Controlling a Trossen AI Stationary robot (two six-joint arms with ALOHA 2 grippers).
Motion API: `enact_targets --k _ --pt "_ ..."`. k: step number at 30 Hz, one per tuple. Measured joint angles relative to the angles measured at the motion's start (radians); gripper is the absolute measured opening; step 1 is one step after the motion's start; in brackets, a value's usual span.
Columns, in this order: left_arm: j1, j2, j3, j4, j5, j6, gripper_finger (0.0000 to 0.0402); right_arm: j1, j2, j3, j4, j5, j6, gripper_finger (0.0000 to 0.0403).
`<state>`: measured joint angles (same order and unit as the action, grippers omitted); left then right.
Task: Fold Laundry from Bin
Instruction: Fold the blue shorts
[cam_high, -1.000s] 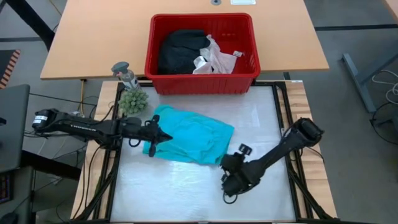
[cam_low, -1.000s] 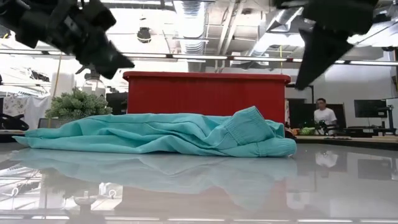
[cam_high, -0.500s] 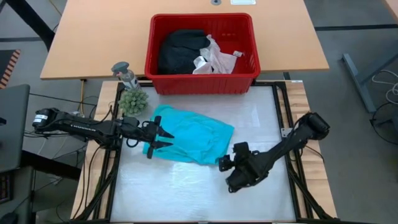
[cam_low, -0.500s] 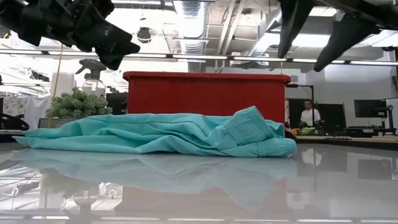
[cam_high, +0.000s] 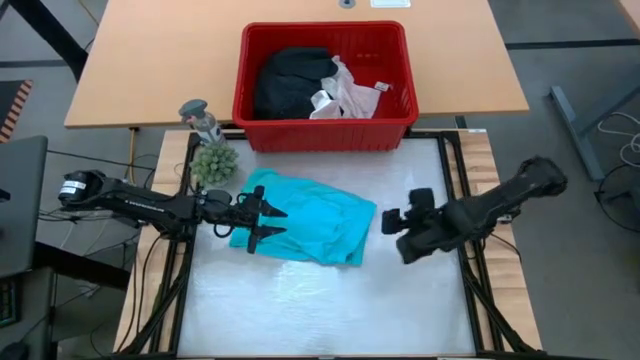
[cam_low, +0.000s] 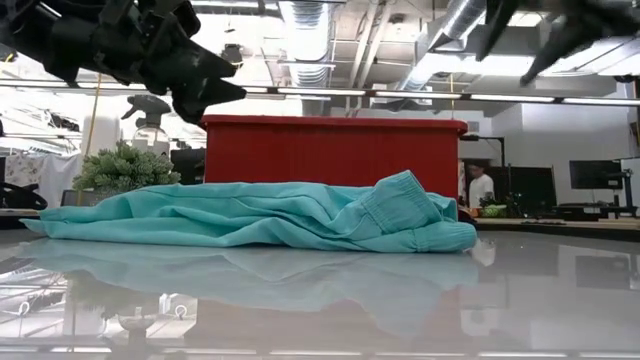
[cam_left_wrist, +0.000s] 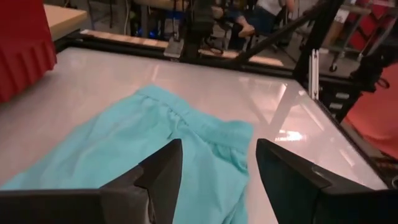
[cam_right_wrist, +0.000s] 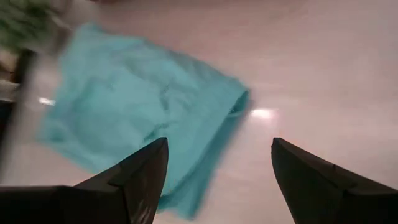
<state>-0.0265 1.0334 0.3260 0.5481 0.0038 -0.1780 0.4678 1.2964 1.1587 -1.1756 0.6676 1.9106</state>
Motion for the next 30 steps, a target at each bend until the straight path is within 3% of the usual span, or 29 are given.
enact_targets --k 4,9,19,22,30 --pt "0.001 0.036 0.001 0.011 -0.006 -0.001 0.0194 -0.019 -0.108 -0.317 0.464 -0.018 0.012 0.0306" --pt "0.010 0.079 0.006 0.015 -0.012 -0.045 0.0195 -0.094 -0.106 -0.549 0.935 -0.061 -0.105 0.0306" --pt "0.019 0.185 0.015 0.146 -0.058 -0.068 0.0195 -0.143 0.102 -0.592 1.097 -0.127 -0.126 0.0306" --pt "0.028 0.233 0.047 0.149 -0.048 -0.061 0.0195 -0.146 0.174 -0.592 1.125 -0.125 -0.062 0.0306" --pt "0.029 0.413 0.158 0.150 0.011 -0.039 0.0195 -0.178 0.318 -0.591 1.407 -0.122 -0.129 0.0306"
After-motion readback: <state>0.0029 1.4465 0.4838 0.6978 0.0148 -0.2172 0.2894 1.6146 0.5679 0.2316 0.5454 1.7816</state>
